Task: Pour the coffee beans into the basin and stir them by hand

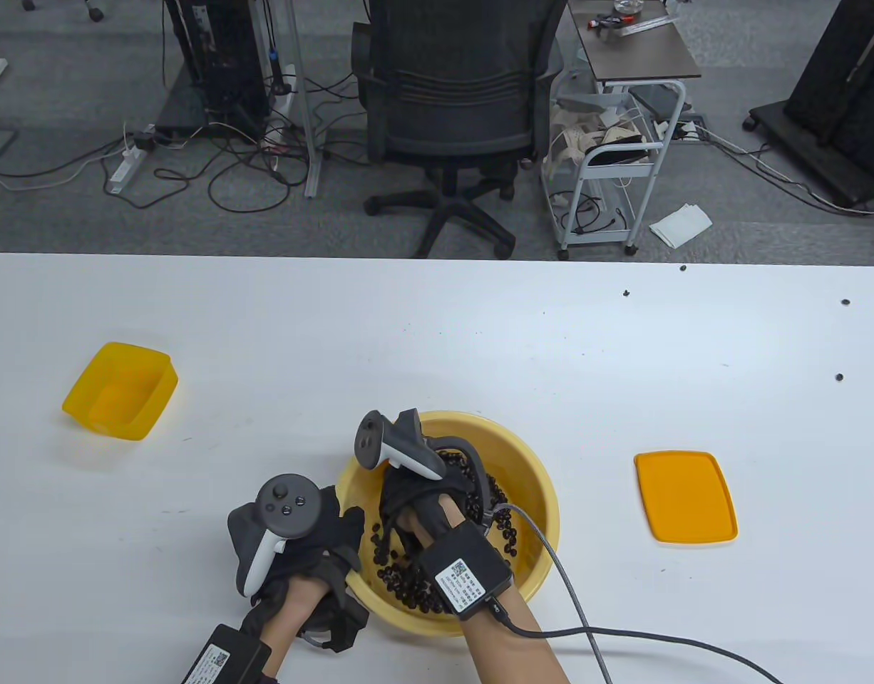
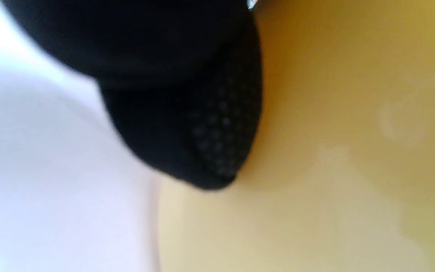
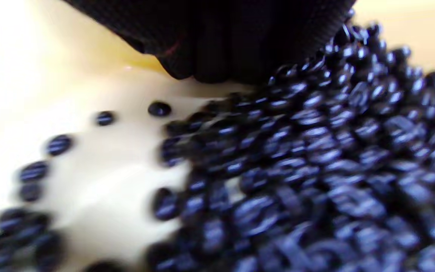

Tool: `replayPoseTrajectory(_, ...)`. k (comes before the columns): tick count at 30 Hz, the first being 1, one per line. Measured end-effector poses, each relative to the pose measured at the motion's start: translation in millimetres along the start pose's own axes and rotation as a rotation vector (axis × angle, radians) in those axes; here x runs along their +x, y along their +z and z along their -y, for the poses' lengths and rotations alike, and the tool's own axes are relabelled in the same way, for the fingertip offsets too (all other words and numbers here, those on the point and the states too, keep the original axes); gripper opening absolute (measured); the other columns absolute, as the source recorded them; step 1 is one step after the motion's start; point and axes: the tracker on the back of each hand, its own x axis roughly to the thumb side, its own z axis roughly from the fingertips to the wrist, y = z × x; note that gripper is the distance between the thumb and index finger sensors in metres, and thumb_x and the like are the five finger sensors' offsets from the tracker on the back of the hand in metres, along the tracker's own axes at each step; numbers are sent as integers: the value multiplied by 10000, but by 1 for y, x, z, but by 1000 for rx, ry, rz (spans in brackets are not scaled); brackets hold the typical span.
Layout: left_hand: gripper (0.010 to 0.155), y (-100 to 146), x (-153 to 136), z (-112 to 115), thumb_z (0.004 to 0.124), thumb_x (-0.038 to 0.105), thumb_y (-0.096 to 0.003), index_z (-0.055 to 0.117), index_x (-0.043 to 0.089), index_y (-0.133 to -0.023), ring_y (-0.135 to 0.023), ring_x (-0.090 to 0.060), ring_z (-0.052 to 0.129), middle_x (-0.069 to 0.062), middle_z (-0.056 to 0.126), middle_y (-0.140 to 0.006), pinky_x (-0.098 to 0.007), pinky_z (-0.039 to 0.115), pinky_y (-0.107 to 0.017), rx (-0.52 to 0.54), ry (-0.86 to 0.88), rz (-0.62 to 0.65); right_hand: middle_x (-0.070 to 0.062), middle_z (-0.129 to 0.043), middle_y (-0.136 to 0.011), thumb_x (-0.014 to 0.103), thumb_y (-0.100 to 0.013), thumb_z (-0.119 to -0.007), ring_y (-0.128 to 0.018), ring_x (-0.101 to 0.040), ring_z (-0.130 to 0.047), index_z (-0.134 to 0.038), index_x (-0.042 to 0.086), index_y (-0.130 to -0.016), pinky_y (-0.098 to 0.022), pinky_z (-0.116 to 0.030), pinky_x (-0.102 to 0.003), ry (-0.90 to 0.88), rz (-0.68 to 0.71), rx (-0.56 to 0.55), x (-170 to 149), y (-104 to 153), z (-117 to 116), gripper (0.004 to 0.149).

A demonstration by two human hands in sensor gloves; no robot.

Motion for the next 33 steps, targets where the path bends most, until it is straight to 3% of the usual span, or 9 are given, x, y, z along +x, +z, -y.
replayPoseTrajectory(4,631,1,1,1,744,379,-481,580,-45,-919,-102,-159,1140,-221,1017,-670,-191,985,10,3,0,-3,-87,-755,-880,323,-404,-728,-782,-324,-834,-731,188,-854,-573,-743,-428,101,-111,10,-20,-3,0,470)
replayPoseTrajectory(9,629,1,0,0,745,379,-481,583,-41,-919,-101,-160,1141,-220,1019,-670,-190,987,11,6,2,-11,-111,-753,-882,331,-409,-724,-763,-324,-852,-724,161,-863,-555,-767,-423,166,-214,135,-43,3,-5,485)
replayPoseTrajectory(17,626,1,0,1,751,377,-480,592,-41,-917,-95,-166,1143,-222,1022,-667,-190,991,14,12,11,-17,-126,-749,-885,331,-409,-725,-749,-323,-860,-719,142,-868,-540,-780,-414,148,-213,312,-58,22,-15,496)
replayPoseTrajectory(26,625,1,0,0,755,378,-478,596,-38,-917,-90,-167,1144,-219,1026,-664,-186,993,18,20,11,-29,-117,-779,-869,328,-411,-725,-754,-334,-855,-755,148,-849,-551,-756,-430,82,-81,600,-49,44,-36,475)
replayPoseTrajectory(33,627,1,1,0,753,381,-478,594,-36,-919,-90,-167,1142,-215,1026,-665,-187,991,17,17,2,-28,-112,-761,-879,282,-406,-736,-772,-339,-836,-741,156,-854,-563,-752,-437,-10,146,699,-21,64,-47,466)
